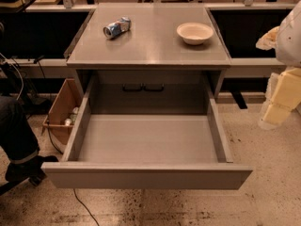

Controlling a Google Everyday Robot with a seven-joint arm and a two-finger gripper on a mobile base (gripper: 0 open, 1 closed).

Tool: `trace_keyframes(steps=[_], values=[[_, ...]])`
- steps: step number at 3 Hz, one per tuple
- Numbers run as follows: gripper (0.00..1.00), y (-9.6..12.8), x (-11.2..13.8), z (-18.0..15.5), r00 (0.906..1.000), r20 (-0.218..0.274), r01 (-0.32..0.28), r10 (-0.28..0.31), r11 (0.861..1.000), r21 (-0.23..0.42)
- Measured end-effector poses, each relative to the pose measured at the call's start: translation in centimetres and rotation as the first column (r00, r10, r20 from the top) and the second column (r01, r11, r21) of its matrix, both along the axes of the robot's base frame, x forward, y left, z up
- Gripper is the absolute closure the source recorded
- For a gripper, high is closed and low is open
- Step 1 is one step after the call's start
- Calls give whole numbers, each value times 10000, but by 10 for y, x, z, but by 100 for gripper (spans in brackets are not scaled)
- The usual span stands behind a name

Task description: Place redbull can into top drawer

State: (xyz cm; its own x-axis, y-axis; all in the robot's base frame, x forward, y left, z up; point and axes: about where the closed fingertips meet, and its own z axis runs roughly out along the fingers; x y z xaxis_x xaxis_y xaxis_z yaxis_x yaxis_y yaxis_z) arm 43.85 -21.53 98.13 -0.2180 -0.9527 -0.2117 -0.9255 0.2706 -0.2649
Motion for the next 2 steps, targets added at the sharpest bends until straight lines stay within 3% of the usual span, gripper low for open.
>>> trace_keyframes(steps=[1, 2], values=[[0, 0, 0, 0, 10000, 1, 0, 0, 10000, 0], [0, 17, 22, -4, 9989, 336, -350, 333, 9980, 527]])
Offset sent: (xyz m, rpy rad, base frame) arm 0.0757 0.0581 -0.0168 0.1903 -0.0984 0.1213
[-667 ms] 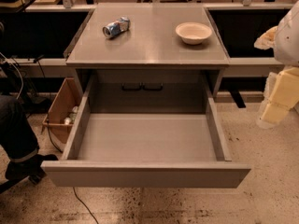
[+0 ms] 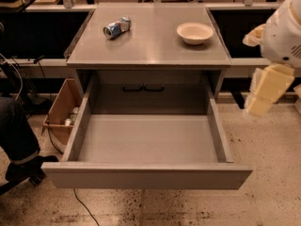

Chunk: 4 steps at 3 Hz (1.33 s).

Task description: Place redbull can into top drawer

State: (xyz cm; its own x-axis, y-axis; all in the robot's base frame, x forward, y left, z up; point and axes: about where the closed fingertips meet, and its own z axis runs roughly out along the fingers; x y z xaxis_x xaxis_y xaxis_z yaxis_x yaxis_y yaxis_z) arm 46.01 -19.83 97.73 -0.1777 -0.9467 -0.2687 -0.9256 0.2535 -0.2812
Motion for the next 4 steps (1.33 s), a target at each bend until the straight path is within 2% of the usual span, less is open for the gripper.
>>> trace_keyframes(steps=[1, 2, 4], values=[[0, 42, 51, -4, 9959, 542, -763, 720, 9937, 818], [0, 86, 111, -9, 9905, 839, -1213, 1092, 9803, 1562], [0, 177, 217, 1, 9823, 1157, -1746, 1470, 9427, 2843]])
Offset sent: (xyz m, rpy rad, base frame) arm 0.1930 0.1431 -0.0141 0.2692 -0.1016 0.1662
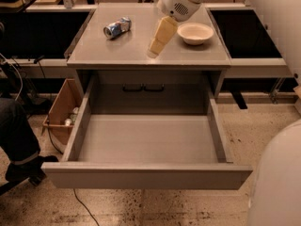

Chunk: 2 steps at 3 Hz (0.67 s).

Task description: Place redbull can into top drawer

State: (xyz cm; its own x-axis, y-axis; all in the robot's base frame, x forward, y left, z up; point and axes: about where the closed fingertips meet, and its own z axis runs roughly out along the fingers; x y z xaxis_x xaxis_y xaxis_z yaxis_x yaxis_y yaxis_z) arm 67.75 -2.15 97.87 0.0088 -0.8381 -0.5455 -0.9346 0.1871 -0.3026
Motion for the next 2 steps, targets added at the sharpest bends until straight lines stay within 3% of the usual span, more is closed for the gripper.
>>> trace_keyframes(steps=[2], values=[[0, 4, 4, -3, 9999, 76, 113, -115, 9995, 306]])
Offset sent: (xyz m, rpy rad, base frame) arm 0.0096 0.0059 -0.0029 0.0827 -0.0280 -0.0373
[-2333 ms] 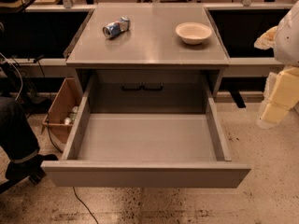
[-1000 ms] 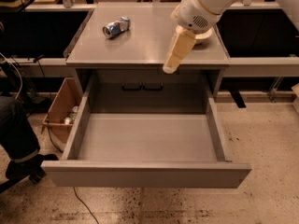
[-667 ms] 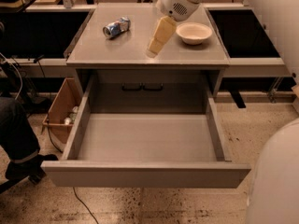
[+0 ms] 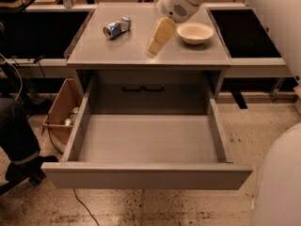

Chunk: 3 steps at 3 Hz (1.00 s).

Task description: Place redbull can into top drawer

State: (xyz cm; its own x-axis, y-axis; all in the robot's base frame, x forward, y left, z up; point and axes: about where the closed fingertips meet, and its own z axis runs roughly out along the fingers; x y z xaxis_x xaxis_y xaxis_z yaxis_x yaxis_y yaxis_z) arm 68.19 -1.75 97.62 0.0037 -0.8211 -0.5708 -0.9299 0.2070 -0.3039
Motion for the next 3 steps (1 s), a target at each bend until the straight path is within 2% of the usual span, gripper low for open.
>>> trace_keyframes(steps=[1, 2, 3], values=[[0, 19, 27, -12, 9993, -13, 376, -376, 9956, 861], [0, 48, 78, -35, 9941, -222, 1083, -1060, 9736, 2009], [0, 72, 125, -54, 9834, -350, 1806, -1778, 9451, 2723]])
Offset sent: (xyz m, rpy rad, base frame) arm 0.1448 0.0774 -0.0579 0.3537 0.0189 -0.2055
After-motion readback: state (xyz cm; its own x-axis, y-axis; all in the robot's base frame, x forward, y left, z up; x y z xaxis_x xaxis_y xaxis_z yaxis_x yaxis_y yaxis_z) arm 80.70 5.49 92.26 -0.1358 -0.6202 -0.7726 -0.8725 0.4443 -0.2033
